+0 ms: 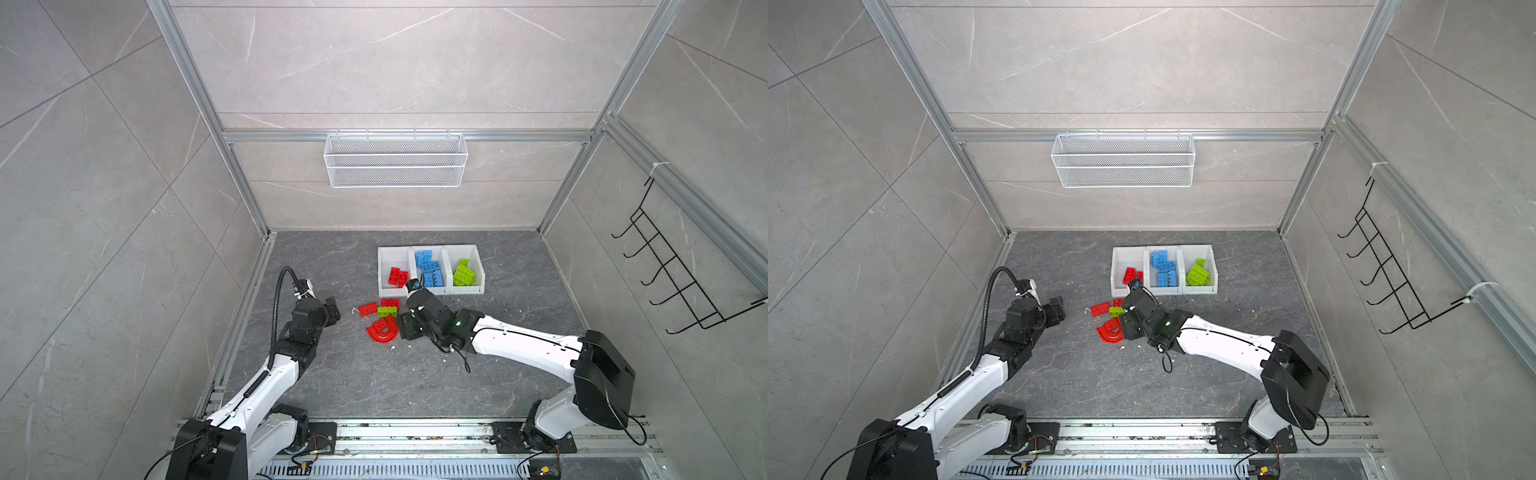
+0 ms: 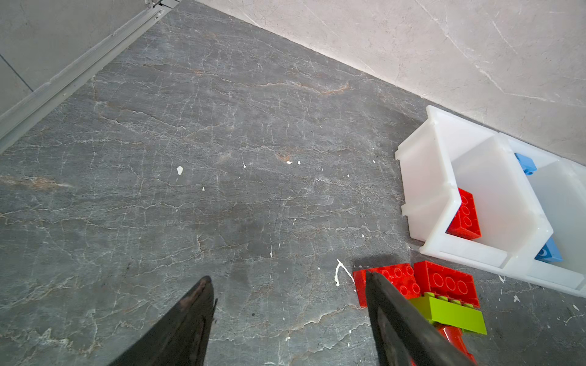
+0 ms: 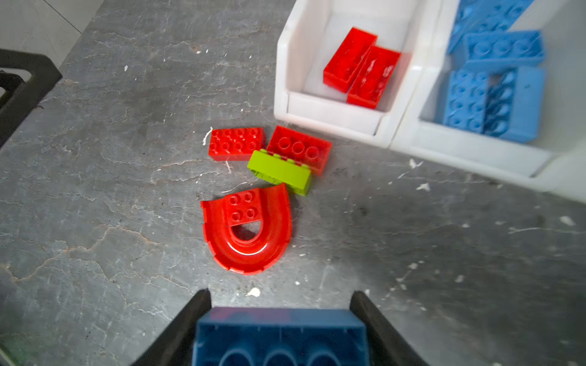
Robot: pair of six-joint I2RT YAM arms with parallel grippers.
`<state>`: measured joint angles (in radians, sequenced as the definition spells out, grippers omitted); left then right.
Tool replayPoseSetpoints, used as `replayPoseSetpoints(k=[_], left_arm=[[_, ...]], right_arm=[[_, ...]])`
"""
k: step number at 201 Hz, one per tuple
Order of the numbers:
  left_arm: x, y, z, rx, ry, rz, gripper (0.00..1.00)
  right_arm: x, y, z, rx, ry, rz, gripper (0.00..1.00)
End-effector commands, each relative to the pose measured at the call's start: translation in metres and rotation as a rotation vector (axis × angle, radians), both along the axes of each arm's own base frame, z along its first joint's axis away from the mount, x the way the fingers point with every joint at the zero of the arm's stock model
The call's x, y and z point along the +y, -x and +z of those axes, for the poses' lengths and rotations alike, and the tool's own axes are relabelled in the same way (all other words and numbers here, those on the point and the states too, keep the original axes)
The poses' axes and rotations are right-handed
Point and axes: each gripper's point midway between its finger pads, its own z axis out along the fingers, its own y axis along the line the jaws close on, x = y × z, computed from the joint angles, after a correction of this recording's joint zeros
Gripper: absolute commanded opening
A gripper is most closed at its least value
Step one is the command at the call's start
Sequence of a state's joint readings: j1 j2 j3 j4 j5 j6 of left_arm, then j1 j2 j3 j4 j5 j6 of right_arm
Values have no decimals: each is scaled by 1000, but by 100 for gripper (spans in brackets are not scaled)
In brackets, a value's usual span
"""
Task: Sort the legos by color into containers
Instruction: 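Carry the blue brick over the middle bin compartment with the right gripper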
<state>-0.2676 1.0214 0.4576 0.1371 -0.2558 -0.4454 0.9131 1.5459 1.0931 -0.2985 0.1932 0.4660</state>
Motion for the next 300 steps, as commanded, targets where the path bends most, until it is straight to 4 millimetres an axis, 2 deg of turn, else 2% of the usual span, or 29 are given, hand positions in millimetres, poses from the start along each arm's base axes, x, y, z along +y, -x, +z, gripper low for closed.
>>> replayPoseSetpoints(k=[1, 33, 61, 106, 154, 193, 225, 260, 271, 300], left_arm=[[1, -5, 12, -48, 18, 10, 77], [0, -6, 10, -39, 18, 7, 77], [-1, -6, 11, -41, 21, 2, 77], [0, -6, 10, -40, 16, 8, 77], [1, -7, 10, -41, 9, 11, 77], [-3, -9, 7, -34, 21, -4, 77], [-4, -10, 6, -25, 23, -6, 77], [-1, -8, 8, -38, 17, 5, 77], [-1, -8, 8, -37, 17, 4, 77], [-2, -8, 8, -35, 18, 2, 77]], right_arm=[[-17, 6, 22, 23, 54, 78, 34], [-44, -6, 46, 10, 66, 60, 33], [-61, -22, 55, 37, 50, 43, 32], [-84, -69, 60, 63, 37, -15, 31], [-98, -128, 44, 87, 37, -79, 31], [-94, -170, 19, 106, 8, -81, 31], [-97, -190, 0, 132, 3, -101, 32], [-108, -208, -12, 154, -27, -138, 41], [-107, -210, -14, 161, -48, -129, 48], [-98, -212, -4, 149, -94, -95, 52]])
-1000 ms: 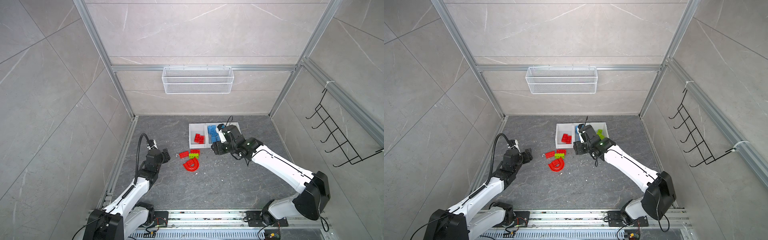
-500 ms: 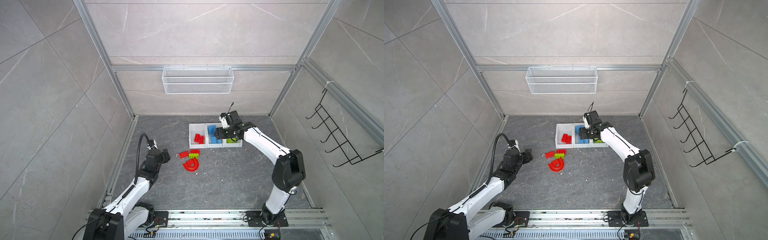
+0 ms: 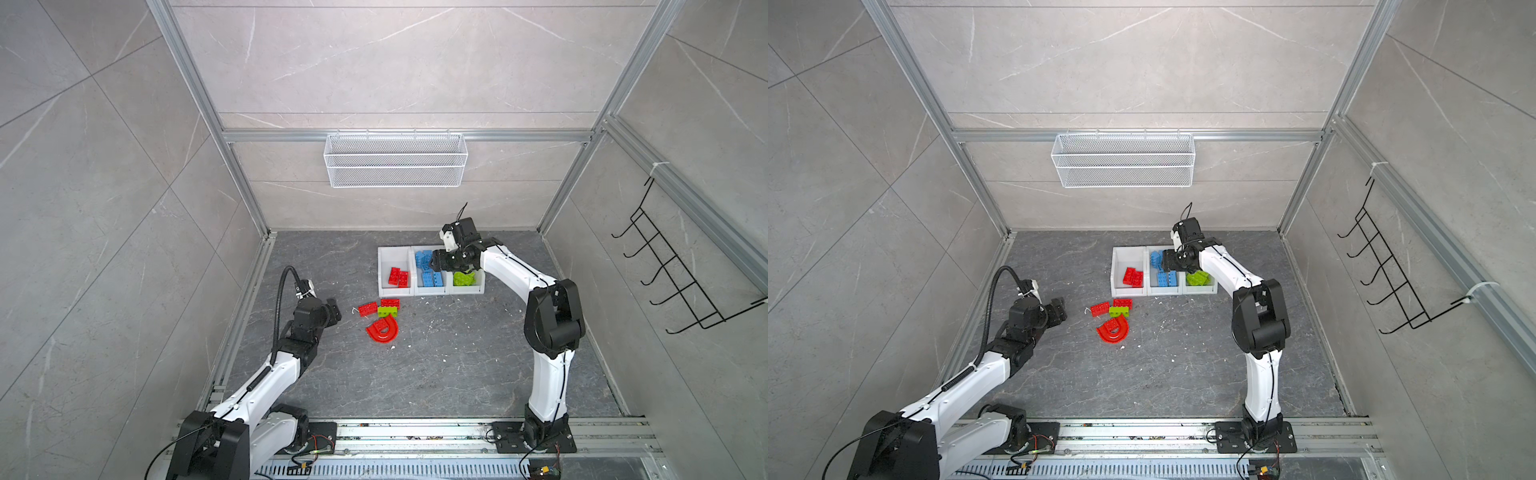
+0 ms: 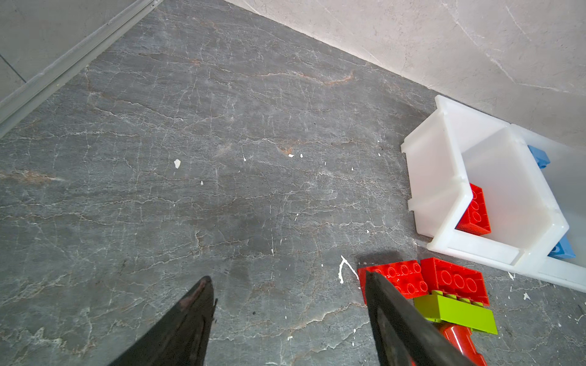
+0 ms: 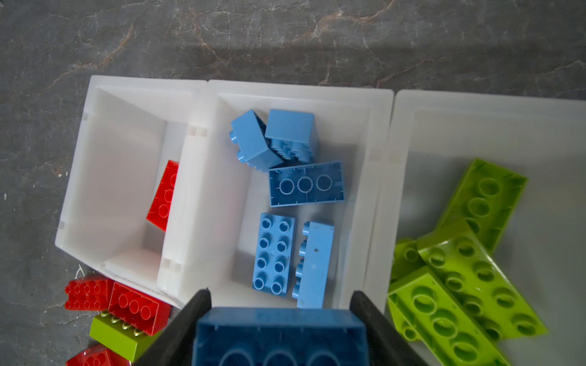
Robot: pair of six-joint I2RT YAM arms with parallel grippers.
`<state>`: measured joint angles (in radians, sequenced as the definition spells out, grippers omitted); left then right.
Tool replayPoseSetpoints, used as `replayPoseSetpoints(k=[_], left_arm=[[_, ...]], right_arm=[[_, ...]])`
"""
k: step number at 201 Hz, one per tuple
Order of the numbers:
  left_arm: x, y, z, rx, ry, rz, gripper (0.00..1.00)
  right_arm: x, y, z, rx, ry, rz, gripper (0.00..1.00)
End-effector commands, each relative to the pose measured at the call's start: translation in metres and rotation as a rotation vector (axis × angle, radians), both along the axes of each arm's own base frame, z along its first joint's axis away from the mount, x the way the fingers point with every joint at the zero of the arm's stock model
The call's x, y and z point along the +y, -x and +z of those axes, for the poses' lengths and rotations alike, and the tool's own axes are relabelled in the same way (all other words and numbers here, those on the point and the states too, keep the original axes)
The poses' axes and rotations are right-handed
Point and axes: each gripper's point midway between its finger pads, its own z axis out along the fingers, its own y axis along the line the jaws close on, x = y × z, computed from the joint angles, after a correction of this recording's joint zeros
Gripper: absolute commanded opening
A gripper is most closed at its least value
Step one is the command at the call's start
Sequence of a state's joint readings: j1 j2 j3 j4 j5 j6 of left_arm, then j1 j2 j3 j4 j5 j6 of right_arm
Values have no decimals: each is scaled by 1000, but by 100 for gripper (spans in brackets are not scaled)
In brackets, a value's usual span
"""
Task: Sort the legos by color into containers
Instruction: 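Carry the blue brick over the middle bin compartment with the right gripper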
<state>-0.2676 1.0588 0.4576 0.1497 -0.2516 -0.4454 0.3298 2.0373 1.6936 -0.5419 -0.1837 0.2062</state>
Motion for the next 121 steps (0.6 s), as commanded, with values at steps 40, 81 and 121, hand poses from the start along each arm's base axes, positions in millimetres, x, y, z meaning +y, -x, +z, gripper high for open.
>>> replayPoseSetpoints(k=[40, 81, 121], left_arm=[[-1, -6, 16, -58, 22, 4, 77], [0, -6, 16, -56, 18, 6, 77], [0, -6, 18, -61, 20, 6, 77]], right_arm=[[22, -7, 20, -15, -88, 63, 63], [22, -4, 33, -30, -98, 63, 79], [24, 10, 64, -73, -139, 80, 81]])
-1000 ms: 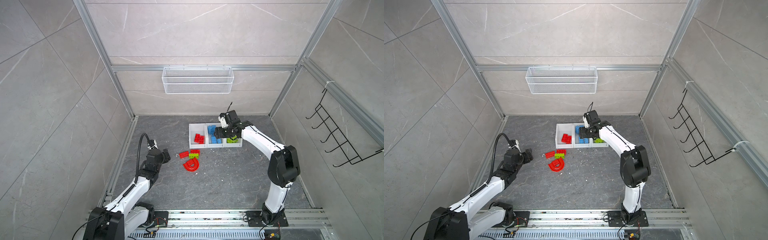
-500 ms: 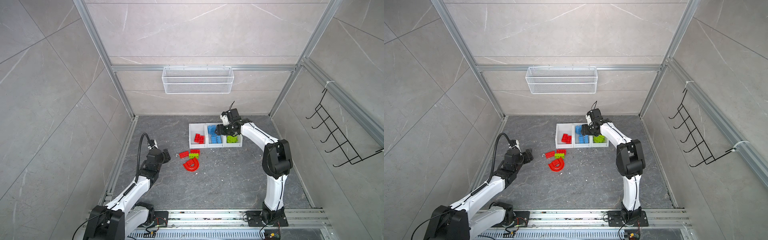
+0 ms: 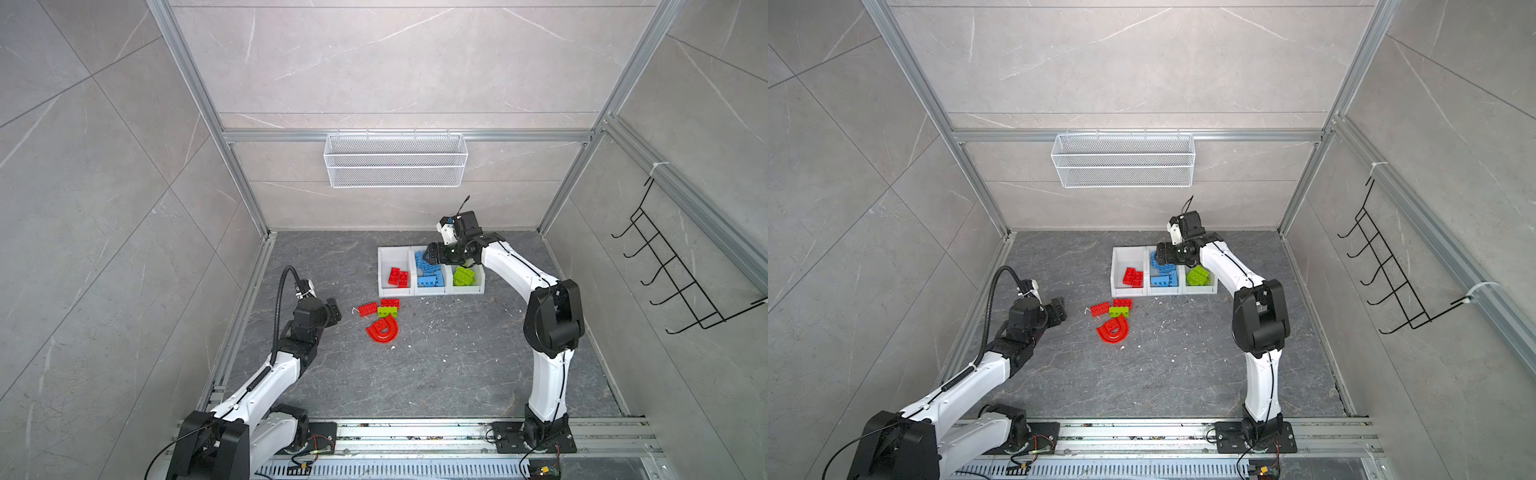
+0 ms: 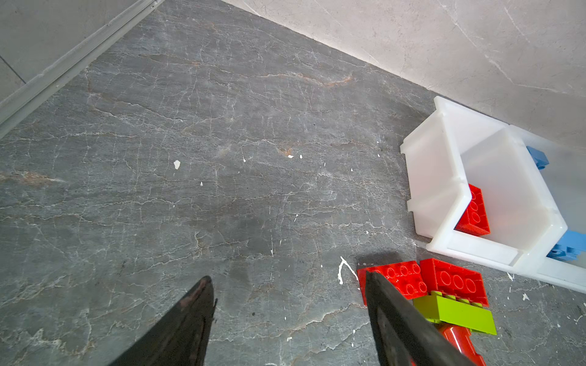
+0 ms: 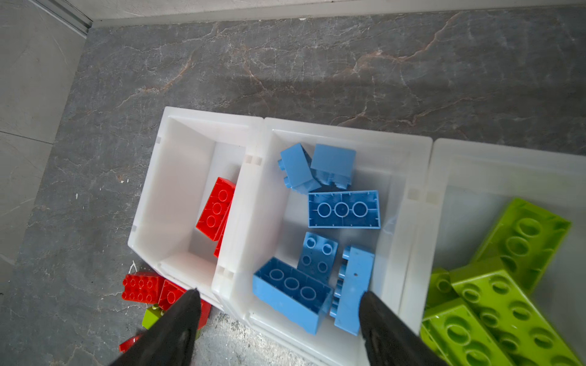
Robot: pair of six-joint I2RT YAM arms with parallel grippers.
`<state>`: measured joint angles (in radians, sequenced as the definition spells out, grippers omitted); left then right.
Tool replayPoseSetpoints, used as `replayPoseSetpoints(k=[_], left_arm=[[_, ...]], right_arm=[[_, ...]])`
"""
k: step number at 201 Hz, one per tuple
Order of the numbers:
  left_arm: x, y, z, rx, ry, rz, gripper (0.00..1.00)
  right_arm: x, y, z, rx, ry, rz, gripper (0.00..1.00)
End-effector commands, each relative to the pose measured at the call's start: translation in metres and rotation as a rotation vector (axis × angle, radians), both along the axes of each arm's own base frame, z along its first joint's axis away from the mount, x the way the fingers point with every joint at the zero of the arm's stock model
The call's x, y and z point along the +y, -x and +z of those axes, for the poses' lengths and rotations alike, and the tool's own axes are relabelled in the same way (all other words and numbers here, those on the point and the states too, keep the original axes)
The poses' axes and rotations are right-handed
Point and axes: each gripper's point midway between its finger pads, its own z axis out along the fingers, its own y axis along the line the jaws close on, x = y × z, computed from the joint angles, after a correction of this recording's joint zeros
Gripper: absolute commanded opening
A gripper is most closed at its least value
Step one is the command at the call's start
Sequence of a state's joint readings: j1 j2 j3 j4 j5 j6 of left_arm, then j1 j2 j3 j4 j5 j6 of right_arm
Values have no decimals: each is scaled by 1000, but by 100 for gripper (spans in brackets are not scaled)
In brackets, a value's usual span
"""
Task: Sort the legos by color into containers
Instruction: 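Carry the blue brick over the middle bin compartment with the right gripper, then move the right gripper back over the red arch piece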
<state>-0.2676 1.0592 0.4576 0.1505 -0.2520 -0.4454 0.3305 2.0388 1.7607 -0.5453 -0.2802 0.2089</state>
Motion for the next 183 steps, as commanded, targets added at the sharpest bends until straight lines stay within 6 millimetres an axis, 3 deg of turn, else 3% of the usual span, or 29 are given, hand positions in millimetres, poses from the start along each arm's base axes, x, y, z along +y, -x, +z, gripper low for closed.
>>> replayPoseSetpoints(k=[1, 21, 45, 69, 104, 135, 183], left_arm=[[0, -6, 18, -60, 19, 6, 77], [0, -5, 19, -64, 21, 7, 77], [1, -4, 20, -67, 25, 10, 77], [1, -4, 20, -68, 24, 11, 77], [4, -2, 24, -84, 21, 20, 77], [5, 0, 27, -94, 16, 22, 77], [6, 0, 27, -92, 13, 25, 77]], right_arm=[[5, 16, 36, -42, -46, 23, 81], [11, 35, 50, -67, -57, 54, 77], [34, 75, 52, -105, -10, 138, 71], [67, 120, 32, -73, 6, 219, 60], [106, 166, 1, -54, 47, 292, 59], [125, 182, -28, -20, 138, 369, 62], [135, 190, -69, 49, 272, 436, 63]])
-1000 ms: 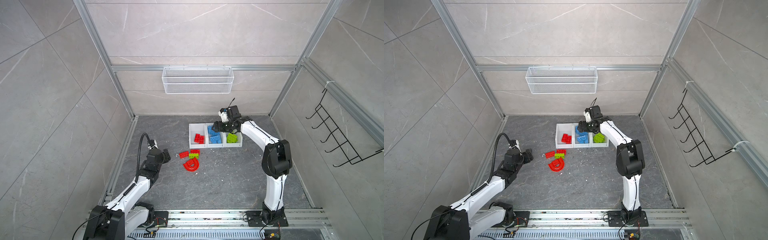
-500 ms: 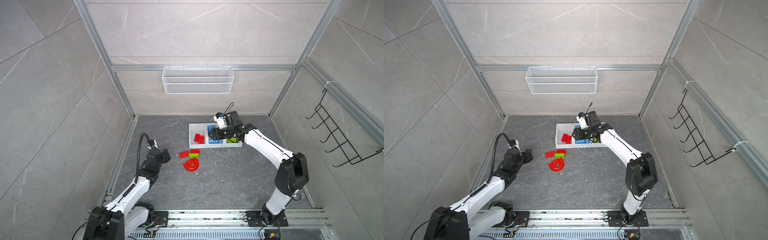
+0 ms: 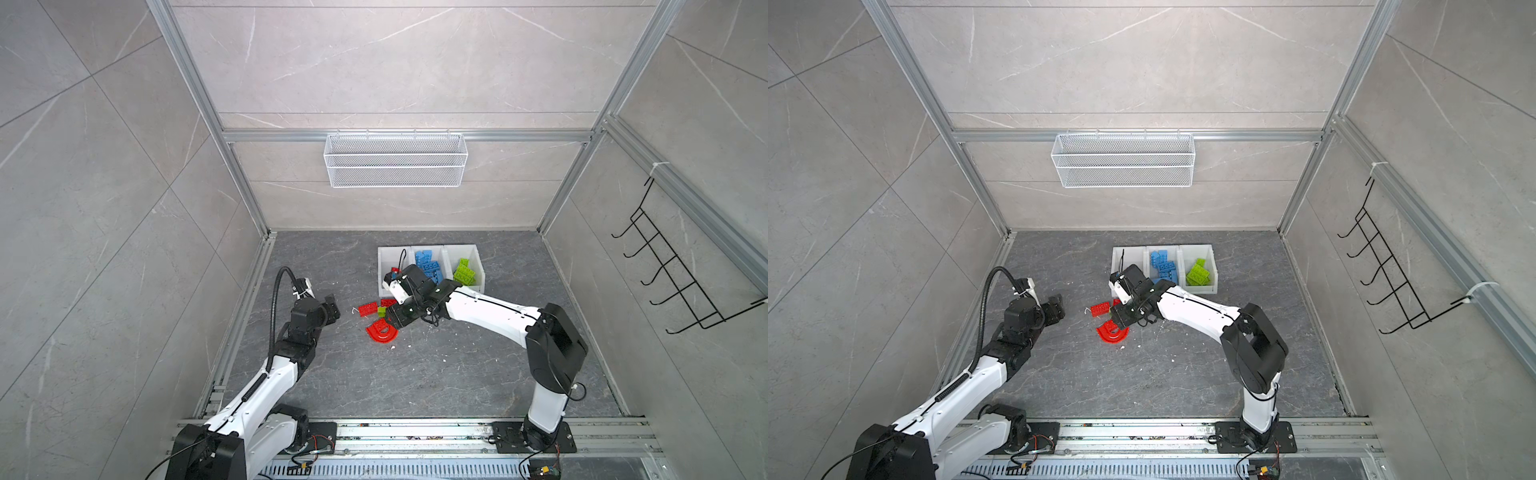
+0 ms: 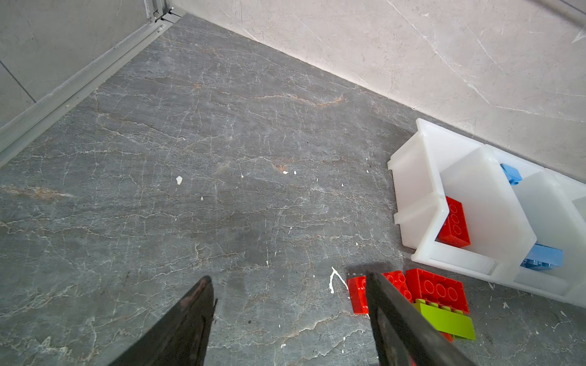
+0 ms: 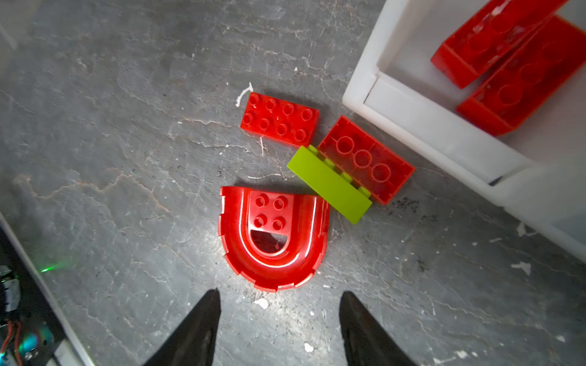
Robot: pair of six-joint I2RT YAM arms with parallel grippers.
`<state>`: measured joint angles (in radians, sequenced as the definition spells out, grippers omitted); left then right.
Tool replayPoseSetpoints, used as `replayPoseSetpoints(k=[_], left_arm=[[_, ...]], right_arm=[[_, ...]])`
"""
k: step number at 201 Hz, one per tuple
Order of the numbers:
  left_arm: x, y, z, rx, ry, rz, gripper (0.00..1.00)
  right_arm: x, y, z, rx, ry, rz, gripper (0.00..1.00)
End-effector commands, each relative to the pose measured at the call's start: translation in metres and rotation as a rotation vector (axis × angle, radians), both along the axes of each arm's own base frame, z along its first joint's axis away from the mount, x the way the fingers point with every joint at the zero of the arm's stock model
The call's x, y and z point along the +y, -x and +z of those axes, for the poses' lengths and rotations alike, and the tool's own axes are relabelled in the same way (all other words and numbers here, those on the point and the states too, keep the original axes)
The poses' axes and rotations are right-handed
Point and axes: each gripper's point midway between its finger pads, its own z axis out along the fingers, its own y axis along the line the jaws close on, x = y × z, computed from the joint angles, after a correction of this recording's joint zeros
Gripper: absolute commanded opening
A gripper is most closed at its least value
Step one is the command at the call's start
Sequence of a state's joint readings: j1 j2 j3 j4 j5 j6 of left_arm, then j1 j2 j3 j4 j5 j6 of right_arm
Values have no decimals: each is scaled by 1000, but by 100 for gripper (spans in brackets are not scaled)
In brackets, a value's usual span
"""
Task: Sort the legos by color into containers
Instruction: 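Move the right gripper back over the red arch piece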
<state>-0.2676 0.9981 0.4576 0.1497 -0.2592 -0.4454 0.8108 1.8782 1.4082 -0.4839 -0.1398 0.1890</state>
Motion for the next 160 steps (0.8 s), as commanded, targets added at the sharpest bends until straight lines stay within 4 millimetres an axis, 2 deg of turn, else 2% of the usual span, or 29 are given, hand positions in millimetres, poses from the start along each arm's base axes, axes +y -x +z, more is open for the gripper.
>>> replayPoseSetpoints(k=[1, 53, 104, 160], left_arm=[[4, -1, 8, -33, 2, 19, 77], [4, -1, 8, -32, 1, 21, 77], [5, -1, 7, -30, -3, 24, 77], [5, -1, 9, -34, 0, 22, 77]], right_arm=[[-2, 2, -16, -7, 97, 25, 63], [5, 4, -39, 0, 161, 47, 65], [5, -9, -49, -23, 199, 2, 67], [6, -12, -63, -6, 227, -20, 67]])
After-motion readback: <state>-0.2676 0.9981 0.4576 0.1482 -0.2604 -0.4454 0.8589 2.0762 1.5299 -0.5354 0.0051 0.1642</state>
